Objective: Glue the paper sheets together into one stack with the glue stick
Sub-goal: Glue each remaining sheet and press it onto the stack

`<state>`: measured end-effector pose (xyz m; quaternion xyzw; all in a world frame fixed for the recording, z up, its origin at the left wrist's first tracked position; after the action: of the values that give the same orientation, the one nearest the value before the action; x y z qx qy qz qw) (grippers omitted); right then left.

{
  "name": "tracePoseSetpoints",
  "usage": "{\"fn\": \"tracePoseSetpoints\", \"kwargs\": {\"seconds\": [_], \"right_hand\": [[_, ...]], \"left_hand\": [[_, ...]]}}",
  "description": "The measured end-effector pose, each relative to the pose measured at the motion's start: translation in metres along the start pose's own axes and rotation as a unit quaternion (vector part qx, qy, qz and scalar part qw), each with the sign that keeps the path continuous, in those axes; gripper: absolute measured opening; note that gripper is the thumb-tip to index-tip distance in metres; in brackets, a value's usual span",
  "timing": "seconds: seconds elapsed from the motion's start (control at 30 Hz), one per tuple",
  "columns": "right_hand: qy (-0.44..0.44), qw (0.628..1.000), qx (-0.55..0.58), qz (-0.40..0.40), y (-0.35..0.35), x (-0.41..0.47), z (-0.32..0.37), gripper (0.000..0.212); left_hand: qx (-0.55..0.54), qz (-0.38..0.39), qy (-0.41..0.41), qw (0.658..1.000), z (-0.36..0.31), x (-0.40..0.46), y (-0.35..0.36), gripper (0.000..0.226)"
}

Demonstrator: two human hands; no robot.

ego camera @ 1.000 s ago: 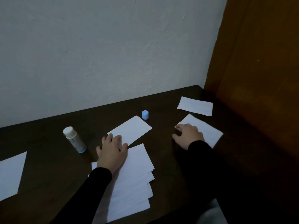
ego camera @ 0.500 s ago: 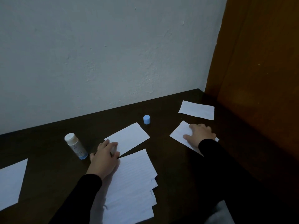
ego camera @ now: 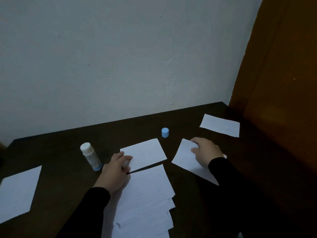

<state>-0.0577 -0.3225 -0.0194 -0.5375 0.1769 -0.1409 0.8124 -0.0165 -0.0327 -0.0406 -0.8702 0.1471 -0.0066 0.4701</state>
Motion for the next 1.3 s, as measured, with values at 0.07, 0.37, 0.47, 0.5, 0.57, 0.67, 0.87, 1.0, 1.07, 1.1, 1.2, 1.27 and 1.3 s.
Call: {"fn": "tracePoseSetpoints", "kwargs": {"seconds": [0.07,0.37,0.47,0.5,0.57,0.67,0.87,1.0,1.07,1.1,1.2,1.27,1.3], "right_hand": [[-0.04,0.999,0.008,-0.014,-0.006,-0.004,0.011,0.029],[-0.279,0.956,-0.014,-0.088,-0.02,-0.045,0.084,0.025],[-0.308,0.947,0.003,-0.085,-0.014,-0.052,0.091,0.024],[-0.308,0.946,-0.001,-0.098,-0.011,-0.051,0.09,0.024],[-0.269,0.953,-0.017,-0.141,-0.008,-0.045,0.081,0.034],[-0.137,0.982,0.026,-0.126,0.001,-0.032,0.062,0.071],[-0.037,0.971,0.233,0.024,0.028,-0.019,0.054,0.028],[-0.042,0.971,0.236,0.019,0.035,-0.014,0.059,0.008],[-0.043,0.974,0.219,0.023,0.04,-0.009,0.061,0.008],[-0.043,0.976,0.214,0.024,0.041,-0.007,0.063,0.009],[-0.052,0.979,0.193,0.027,0.044,0.0,0.069,0.011],[-0.053,0.983,0.174,0.023,0.045,0.004,0.072,0.014],[-0.054,0.986,0.159,0.017,0.046,0.005,0.072,0.014]], "left_hand": [[0.0,0.004,0.001,1.0,0.001,0.0,-0.002,0.041],[-0.163,-0.02,0.088,0.982,-0.046,-0.017,-0.012,0.033],[-0.2,-0.027,0.109,0.973,-0.053,-0.021,-0.009,0.012],[-0.215,-0.041,0.104,0.97,-0.051,-0.021,-0.01,0.015],[-0.243,-0.063,0.064,0.966,-0.044,-0.019,-0.013,0.021],[-0.304,-0.082,-0.008,0.949,-0.028,-0.018,-0.017,0.025],[-0.414,-0.086,-0.101,0.9,-0.02,-0.024,-0.013,0.024],[-0.401,-0.099,-0.112,0.904,-0.014,-0.022,-0.012,0.018],[-0.368,-0.119,-0.108,0.916,-0.008,-0.018,-0.013,0.011],[-0.346,-0.13,-0.102,0.924,-0.004,-0.015,-0.014,0.013],[-0.294,-0.158,-0.093,0.938,0.002,-0.008,-0.017,0.026],[-0.276,-0.16,-0.097,0.943,0.005,-0.003,-0.016,0.032],[-0.268,-0.159,-0.098,0.945,0.006,-0.001,-0.014,0.032]]}}
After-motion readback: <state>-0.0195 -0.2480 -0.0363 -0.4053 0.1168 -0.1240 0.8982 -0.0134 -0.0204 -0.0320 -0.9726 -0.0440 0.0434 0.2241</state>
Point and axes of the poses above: each hand's wrist, its own x-axis towards the middle knuckle, its own y-axis out of the palm, z = x × y, the point moved 4 cm from there along x, towards the middle knuckle, and after that the axes turned 4 degrees about -x, right-handed, at the moved point
